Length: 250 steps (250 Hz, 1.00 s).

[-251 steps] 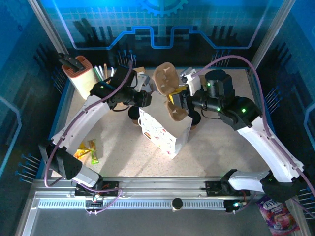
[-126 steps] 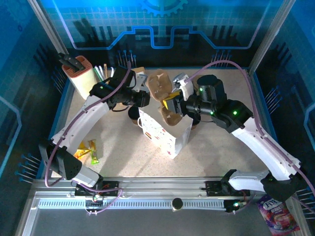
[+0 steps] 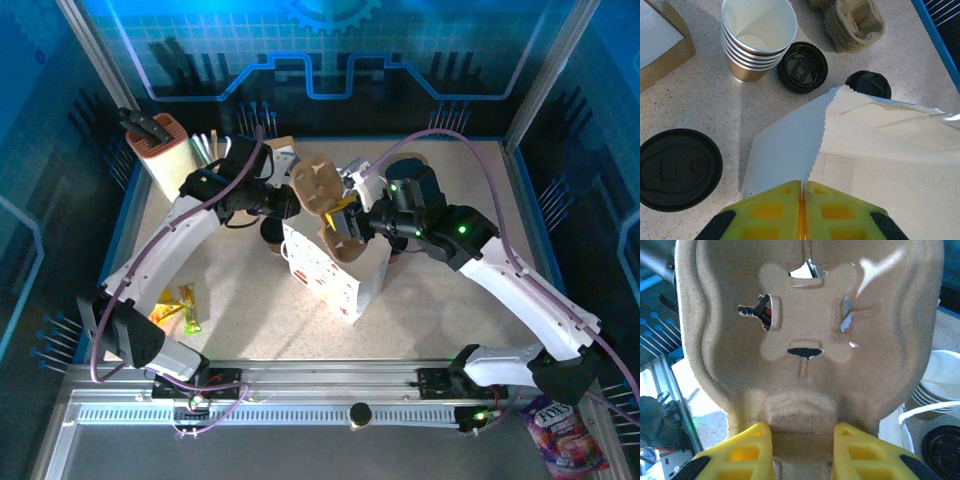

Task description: Pack the takeout coffee

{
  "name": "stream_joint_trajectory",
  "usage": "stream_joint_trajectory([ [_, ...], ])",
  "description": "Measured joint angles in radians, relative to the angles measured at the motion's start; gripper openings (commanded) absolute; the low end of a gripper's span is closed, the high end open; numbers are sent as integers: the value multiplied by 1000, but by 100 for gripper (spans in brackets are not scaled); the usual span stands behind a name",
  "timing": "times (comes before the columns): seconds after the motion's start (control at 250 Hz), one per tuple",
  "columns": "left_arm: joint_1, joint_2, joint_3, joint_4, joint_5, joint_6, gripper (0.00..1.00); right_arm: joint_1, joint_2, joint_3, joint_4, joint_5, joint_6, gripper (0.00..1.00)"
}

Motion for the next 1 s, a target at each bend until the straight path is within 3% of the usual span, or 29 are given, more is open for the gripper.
stream_joint_trajectory([
  [0.999, 21, -10, -20, 13, 19, 1, 0, 15, 2, -50, -67, 79, -78, 25],
])
